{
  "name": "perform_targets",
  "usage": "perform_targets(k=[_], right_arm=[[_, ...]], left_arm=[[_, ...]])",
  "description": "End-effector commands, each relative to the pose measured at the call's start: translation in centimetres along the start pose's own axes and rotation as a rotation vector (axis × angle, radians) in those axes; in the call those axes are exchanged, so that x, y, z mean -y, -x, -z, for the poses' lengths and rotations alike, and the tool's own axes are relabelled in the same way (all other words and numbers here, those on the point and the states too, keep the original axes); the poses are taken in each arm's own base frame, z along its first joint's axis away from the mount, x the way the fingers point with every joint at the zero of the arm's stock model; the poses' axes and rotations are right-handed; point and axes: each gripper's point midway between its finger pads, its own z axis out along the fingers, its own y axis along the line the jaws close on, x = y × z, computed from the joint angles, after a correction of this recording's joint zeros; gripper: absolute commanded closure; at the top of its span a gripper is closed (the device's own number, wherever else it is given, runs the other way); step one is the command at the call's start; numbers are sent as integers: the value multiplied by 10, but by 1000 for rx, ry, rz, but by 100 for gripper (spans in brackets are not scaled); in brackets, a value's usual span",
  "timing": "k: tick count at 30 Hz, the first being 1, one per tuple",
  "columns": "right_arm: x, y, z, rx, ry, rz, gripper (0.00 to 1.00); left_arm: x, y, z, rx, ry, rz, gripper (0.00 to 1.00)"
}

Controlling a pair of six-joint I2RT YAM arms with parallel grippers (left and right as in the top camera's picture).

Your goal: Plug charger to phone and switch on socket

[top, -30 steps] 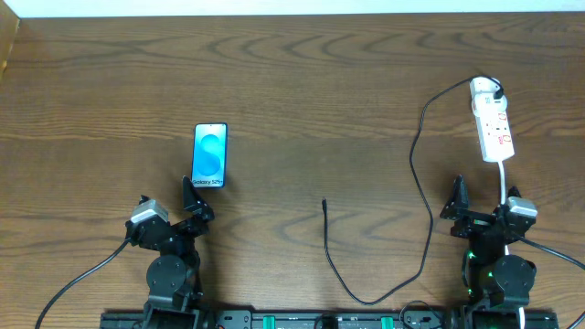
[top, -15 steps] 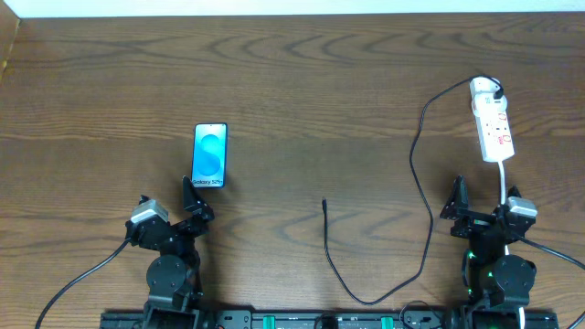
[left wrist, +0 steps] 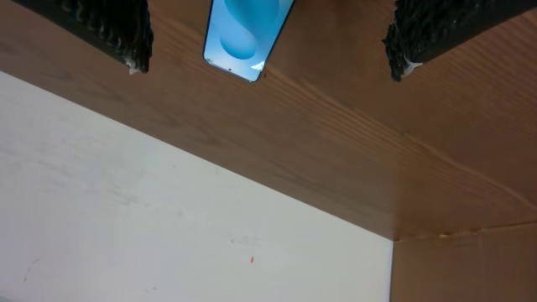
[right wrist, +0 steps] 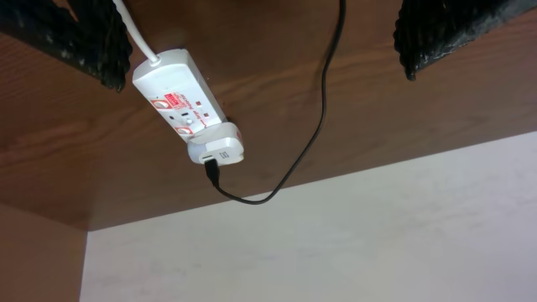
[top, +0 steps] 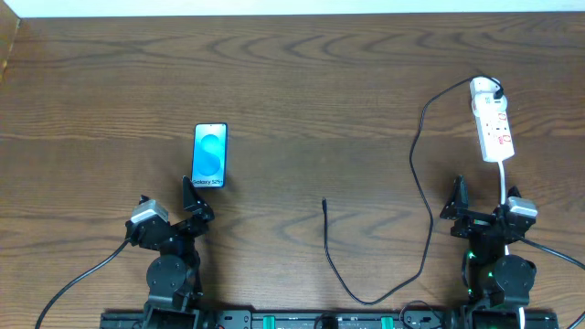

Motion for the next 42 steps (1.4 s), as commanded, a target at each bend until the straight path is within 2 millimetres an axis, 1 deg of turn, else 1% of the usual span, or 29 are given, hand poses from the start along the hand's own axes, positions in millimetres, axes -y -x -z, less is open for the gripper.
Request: perform_targets(k=[1,42], right_arm=[[0,0,0,1,-3,15,1],[0,0,0,1,-3,15,1]], left_arm=[[-8,-14,-1,-37,32,-27,10],[-8,-14,-1,-37,32,-27,10]])
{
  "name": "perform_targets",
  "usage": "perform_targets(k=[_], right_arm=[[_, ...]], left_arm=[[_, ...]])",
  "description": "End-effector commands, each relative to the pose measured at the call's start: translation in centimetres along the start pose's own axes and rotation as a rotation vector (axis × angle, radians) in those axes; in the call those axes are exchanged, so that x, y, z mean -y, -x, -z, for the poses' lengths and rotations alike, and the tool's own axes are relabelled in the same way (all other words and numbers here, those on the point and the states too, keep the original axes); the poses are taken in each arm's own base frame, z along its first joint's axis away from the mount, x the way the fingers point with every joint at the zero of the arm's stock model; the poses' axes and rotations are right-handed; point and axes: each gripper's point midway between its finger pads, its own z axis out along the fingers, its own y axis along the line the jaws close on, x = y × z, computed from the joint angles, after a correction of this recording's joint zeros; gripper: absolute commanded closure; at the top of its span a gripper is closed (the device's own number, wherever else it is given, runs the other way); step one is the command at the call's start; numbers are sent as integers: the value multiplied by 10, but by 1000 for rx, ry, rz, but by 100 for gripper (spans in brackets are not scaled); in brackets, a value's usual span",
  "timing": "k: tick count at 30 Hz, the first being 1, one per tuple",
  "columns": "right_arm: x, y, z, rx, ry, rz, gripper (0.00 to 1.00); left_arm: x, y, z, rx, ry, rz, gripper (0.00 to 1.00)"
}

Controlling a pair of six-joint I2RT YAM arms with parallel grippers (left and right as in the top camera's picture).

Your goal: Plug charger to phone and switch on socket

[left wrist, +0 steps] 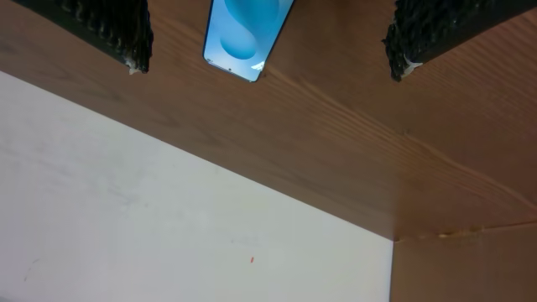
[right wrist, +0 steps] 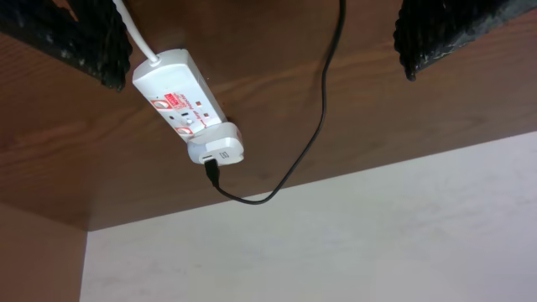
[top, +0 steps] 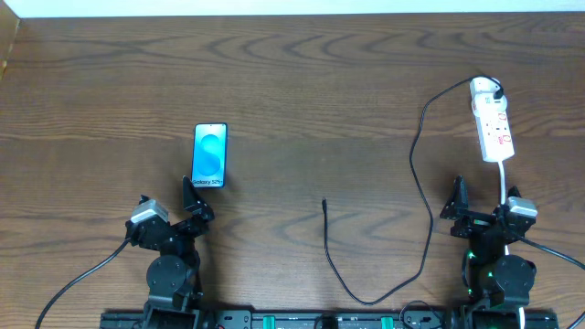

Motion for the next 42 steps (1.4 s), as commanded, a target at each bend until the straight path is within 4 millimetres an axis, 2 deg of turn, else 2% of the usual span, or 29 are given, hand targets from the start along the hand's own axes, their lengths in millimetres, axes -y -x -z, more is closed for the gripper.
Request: perform_targets(k=[1,18,20,32,34,38,42], right_arm=[[0,0,0,1,-3,15,1],[0,0,0,1,-3,15,1],[0,0,0,1,-3,15,1],[0,0,0,1,-3,15,1],[0,0,0,1,-3,15,1],[0,0,0,1,-3,15,1],[0,0,0,1,-3,15,1]], left_arm=[[-8,-14,-1,-37,32,-27,10],[-8,-14,-1,-37,32,-27,10],[-13,-12,-1,-26,60,-27,10],[-11,-13,-1,-29,48,-26,10],[-8,-11,-1,-30,31,-71,10],[8,23,6,2,-21,-186,10],[19,55,6,-43,-12,-290,10]])
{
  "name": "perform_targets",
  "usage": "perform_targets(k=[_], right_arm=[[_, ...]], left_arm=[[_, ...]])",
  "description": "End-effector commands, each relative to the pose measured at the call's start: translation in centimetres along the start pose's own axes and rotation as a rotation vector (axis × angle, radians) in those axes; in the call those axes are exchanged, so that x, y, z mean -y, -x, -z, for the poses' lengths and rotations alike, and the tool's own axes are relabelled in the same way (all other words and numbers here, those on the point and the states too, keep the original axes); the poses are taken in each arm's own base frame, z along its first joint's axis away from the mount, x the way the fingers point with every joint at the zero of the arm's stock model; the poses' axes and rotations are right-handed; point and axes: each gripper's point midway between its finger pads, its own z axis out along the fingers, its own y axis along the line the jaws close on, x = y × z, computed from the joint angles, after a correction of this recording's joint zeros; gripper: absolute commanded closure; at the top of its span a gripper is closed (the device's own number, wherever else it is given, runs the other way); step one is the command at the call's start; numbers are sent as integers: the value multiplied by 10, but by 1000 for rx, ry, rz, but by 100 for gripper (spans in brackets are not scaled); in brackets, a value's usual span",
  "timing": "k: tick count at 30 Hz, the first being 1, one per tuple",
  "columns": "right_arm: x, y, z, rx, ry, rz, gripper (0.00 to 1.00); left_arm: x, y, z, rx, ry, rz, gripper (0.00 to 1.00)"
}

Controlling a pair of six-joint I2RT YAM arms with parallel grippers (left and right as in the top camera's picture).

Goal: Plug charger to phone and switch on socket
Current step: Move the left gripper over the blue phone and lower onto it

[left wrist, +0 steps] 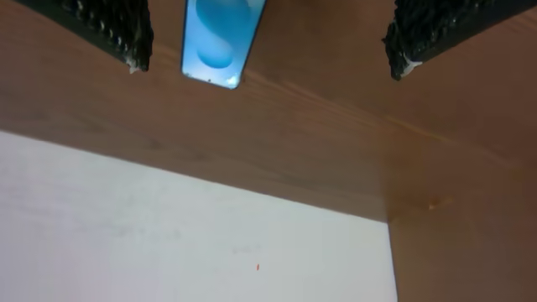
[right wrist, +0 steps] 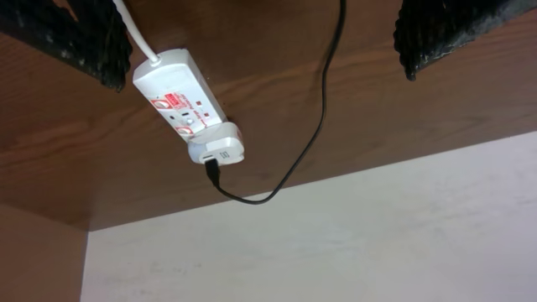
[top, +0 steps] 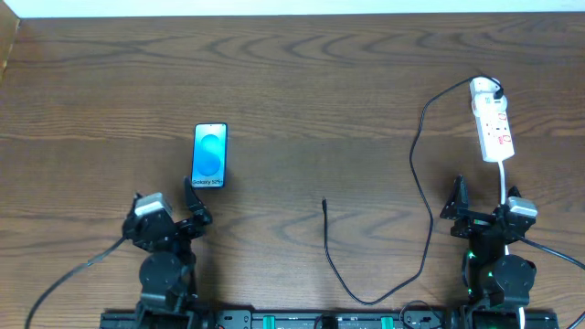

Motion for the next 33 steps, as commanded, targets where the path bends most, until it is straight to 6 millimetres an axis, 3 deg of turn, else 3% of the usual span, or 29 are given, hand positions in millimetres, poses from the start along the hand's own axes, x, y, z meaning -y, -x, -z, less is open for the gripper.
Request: perform_targets(k=[1,4,8,11,16,18,21,22,23,25,29,33], right_arm=[[0,0,0,1,-1,15,1],[0,0,0,1,-2,15,1],[0,0,0,1,-1,15,1],[0,0,0,1,-1,15,1],[0,0,0,1,-1,15,1],[0,0,0,1,-2,15,1],[0,0,0,1,-1,15,1],[0,0,0,1,-1,15,1],[0,0,0,1,-1,16,1],[0,0,0,1,-1,15,1],[0,0,0,1,-1,15,1],[0,0,0,1,-1,15,1]], left_arm=[[8,46,-2,-4,-4,-116,10],[21,74,-19,-56,-8,-189,10],[46,96,-67,-224,-3,-313,10],[62,94,-102,-398,-4,-383,10],[99,68,-151,-639,-169,-350,10],[103,52,-168,-713,-206,-288,10],[101,15,-185,-838,-267,-206,10],[98,-7,-188,-909,-293,-168,10],[88,-37,-188,-1014,-295,-135,10],[80,-76,-183,-1144,-273,-136,10],[74,-119,-174,-1284,-256,-135,10],[67,-145,-158,-1372,-243,-134,10]])
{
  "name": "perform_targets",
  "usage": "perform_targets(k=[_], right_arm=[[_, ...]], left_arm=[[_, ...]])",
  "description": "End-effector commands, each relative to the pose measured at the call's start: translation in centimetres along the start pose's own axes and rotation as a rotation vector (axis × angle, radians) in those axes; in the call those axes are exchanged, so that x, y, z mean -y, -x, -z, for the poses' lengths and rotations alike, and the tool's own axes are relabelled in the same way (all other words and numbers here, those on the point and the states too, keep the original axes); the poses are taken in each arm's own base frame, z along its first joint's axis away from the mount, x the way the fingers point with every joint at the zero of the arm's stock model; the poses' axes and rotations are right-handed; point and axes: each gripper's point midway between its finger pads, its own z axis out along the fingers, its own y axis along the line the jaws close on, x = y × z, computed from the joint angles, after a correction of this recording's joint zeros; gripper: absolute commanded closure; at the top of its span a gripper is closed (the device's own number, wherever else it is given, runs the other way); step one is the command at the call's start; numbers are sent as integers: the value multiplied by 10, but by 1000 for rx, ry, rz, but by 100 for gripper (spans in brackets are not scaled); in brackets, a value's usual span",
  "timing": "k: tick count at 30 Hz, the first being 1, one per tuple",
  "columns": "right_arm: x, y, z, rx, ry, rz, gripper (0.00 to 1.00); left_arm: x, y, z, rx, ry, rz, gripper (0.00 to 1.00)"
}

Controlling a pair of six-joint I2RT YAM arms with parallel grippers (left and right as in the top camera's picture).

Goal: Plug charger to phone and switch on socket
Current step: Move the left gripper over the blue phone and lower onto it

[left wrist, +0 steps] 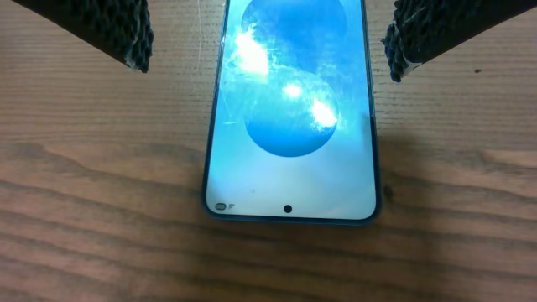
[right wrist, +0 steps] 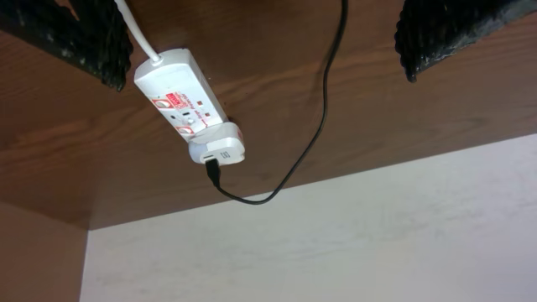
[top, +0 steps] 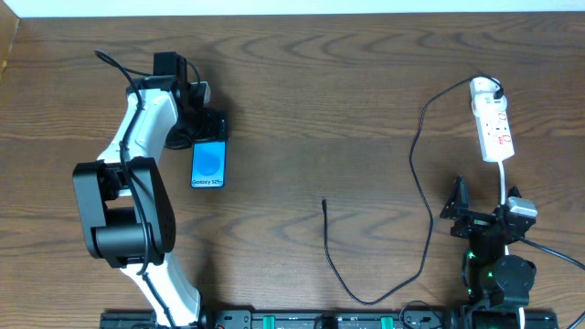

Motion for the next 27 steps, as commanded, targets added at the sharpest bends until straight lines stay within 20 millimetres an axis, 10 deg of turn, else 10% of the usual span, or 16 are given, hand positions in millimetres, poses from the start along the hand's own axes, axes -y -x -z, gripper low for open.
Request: perform_targets(k=[1,27], right_arm=[[-1,0,0,1,0,15,1],[-1,0,0,1,0,15,1]], left_arm=[[1,-17,-14,-60,-13,10,10],[-18,-30,-37,-84,73,7,10]])
